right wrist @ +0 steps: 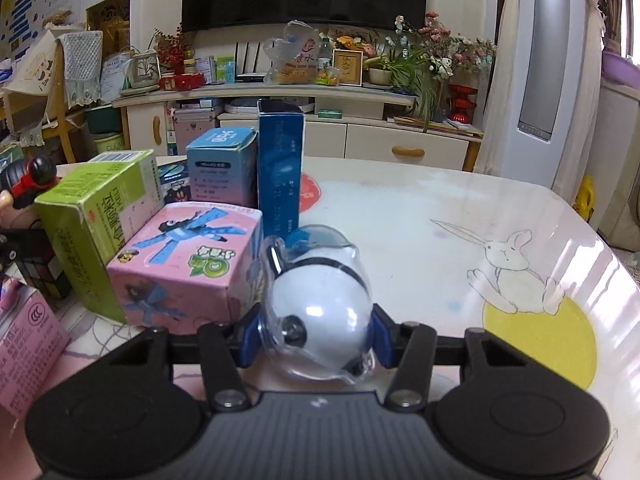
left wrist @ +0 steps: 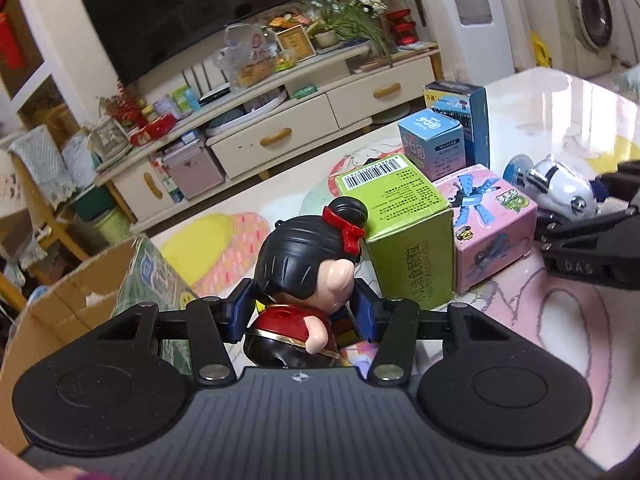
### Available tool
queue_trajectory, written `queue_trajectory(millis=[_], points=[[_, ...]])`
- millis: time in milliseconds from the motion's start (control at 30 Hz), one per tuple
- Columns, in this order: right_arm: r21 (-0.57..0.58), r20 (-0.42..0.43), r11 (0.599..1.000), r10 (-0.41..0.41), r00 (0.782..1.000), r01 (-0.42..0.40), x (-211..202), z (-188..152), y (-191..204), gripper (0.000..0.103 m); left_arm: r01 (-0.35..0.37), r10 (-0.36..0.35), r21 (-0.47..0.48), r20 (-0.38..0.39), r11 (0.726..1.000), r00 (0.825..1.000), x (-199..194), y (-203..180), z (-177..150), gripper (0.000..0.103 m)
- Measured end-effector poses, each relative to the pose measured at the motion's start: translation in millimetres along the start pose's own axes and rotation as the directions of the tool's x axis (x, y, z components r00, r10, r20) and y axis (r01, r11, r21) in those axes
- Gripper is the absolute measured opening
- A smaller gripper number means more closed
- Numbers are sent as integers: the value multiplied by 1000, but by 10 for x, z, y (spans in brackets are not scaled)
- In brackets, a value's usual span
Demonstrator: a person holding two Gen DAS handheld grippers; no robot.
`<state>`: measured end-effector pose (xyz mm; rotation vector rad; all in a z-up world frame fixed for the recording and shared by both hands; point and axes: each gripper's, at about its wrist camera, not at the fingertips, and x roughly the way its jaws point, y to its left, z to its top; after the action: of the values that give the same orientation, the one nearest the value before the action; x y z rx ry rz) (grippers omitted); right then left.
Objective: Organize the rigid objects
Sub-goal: 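Close right gripper around the white round toy, then carry doll and white toy into the cardboard box and open both grippers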
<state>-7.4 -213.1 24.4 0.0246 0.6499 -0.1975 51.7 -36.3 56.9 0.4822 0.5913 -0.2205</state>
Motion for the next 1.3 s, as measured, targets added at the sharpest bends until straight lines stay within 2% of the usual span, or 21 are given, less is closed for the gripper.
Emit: queue_trajectory(millis=[233, 533, 1033, 1300], points=[[39, 3, 999, 8, 1000, -8, -99, -80, -15, 52, -2, 2, -109, 3, 994, 1000, -192, 41, -119, 63], [133, -5, 991, 27, 1000, -26, -354, -221, -52, 52, 33, -30, -248, 17, 968, 999, -476, 122, -348, 63], [271, -14, 957, 115, 993, -107, -829, -414, -15, 52, 113, -116, -364, 15, 925, 993, -827, 131, -633, 63], [265, 6, 954, 141, 990, -138, -1102, -450, 72, 52, 166, -160, -395, 48, 904, 986, -1032, 128, -694, 63]])
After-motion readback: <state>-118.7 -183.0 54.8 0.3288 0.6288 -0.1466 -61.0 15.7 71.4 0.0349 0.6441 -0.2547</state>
